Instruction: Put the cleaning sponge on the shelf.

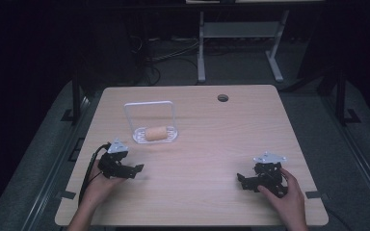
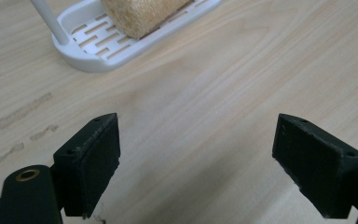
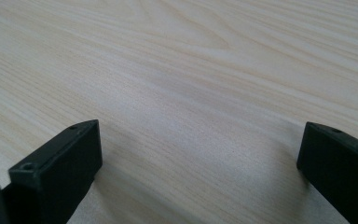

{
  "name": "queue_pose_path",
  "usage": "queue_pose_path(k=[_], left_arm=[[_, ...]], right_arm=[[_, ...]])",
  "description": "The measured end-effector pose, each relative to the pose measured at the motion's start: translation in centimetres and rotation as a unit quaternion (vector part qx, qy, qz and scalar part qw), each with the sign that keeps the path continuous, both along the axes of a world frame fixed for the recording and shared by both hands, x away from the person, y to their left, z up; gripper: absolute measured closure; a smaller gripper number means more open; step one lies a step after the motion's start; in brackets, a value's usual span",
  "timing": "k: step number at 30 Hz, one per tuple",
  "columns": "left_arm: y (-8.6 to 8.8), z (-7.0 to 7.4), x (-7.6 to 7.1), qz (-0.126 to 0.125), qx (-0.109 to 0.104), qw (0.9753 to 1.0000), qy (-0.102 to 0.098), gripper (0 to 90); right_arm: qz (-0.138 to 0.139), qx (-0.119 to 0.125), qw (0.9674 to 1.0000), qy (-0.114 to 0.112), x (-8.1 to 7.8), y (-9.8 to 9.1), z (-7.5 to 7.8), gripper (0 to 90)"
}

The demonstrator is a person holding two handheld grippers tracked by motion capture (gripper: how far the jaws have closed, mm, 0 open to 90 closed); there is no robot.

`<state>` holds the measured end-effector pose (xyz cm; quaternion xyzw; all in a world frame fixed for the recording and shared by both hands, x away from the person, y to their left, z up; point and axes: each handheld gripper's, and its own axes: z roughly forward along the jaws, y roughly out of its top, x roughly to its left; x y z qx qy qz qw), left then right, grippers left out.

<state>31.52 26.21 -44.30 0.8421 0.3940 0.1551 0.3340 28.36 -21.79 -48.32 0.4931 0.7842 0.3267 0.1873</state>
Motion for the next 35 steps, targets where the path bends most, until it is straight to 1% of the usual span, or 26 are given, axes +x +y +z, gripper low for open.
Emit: queue_pose_path(k=[3,5,12,18,20,22,23,26,28,29,35], left_arm=[[0.1,-0.1,-0.6,-0.001,0.003,1.0,-0.001,14.8],[0.3,-0.2,-1.0,0.0,0.006,1.0,-0.005,14.8],[0.7,-1.2,-2.2,-0.002,0.011,0.9999,0.003,14.7],[1.2,-1.8,-2.8,0.008,0.012,0.9999,0.005,14.7],[1.3,-2.1,-3.1,0.007,0.013,0.9998,0.01,14.0],[1.4,-2.5,-3.3,0.006,0.015,0.9998,0.011,13.9],[1.5,-2.6,-3.4,0.004,0.011,0.9999,0.005,13.1],[1.7,-2.7,-3.6,0.001,0.006,1.0,-0.002,13.1],[1.9,-3.0,-3.7,-0.003,-0.005,0.9999,-0.013,12.9],[2.1,-3.2,-3.9,-0.006,-0.013,0.9996,-0.024,12.9],[2.3,-3.2,-4.0,-0.005,-0.014,0.9996,-0.024,13.1]], right_arm=[[0.0,0.0,1.0,0.0,0.0,0.0,0.0,0.0],[0.0,0.0,1.0,0.0,0.0,0.0,0.0,0.0],[-0.001,0.001,1.0,0.001,0.0,0.0,0.0,0.0],[0.0,0.001,1.0,0.0,0.0,0.0,0.0,0.0],[0.0,0.001,1.0,0.0,0.0,0.0,0.0,0.0],[0.0,0.001,1.0,0.001,0.0,0.0,0.0,0.0],[0.0,0.001,1.0,0.001,0.0,0.0,0.0,0.0],[0.0,0.001,1.0,0.001,0.0,0.0,0.0,0.0],[0.0,0.0,1.0,0.001,0.0,0.0,0.0,0.0],[0.0,0.0,1.0,0.001,0.0,0.0,0.0,0.0],[0.0,0.0,1.0,0.001,0.0,0.0,0.0,0.0]])
